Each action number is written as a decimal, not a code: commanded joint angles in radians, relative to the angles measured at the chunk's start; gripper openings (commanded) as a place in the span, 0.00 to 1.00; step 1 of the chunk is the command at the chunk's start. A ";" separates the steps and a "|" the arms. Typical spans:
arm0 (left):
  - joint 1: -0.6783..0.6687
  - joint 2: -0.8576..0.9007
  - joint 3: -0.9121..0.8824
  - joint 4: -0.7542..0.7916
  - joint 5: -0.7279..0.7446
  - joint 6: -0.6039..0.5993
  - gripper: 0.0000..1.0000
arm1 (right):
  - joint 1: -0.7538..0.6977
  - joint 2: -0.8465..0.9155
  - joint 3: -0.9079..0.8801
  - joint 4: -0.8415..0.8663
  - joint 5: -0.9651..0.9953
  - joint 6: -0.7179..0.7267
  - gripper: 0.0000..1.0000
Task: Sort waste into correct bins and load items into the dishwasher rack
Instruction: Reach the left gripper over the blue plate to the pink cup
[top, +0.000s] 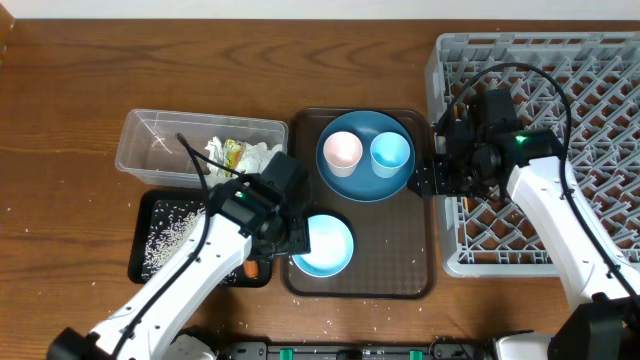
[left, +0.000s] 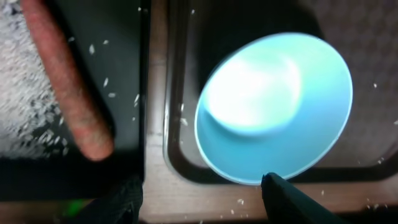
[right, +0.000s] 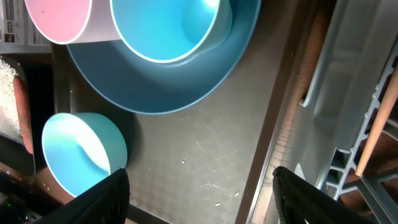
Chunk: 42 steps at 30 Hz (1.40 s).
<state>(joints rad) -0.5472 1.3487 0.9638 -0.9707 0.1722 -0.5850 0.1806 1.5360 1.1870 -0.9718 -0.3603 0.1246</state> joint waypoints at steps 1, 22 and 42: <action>-0.004 0.013 -0.049 0.031 -0.023 -0.020 0.64 | -0.009 0.002 0.002 -0.002 -0.010 -0.007 0.72; -0.080 0.021 -0.151 0.256 -0.032 -0.086 0.59 | -0.009 0.002 0.002 -0.009 0.017 -0.010 0.72; -0.096 0.023 -0.239 0.327 -0.079 -0.130 0.41 | -0.009 0.002 0.002 -0.010 0.018 -0.010 0.71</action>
<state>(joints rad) -0.6399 1.3659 0.7296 -0.6483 0.1112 -0.6910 0.1806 1.5360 1.1870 -0.9794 -0.3439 0.1242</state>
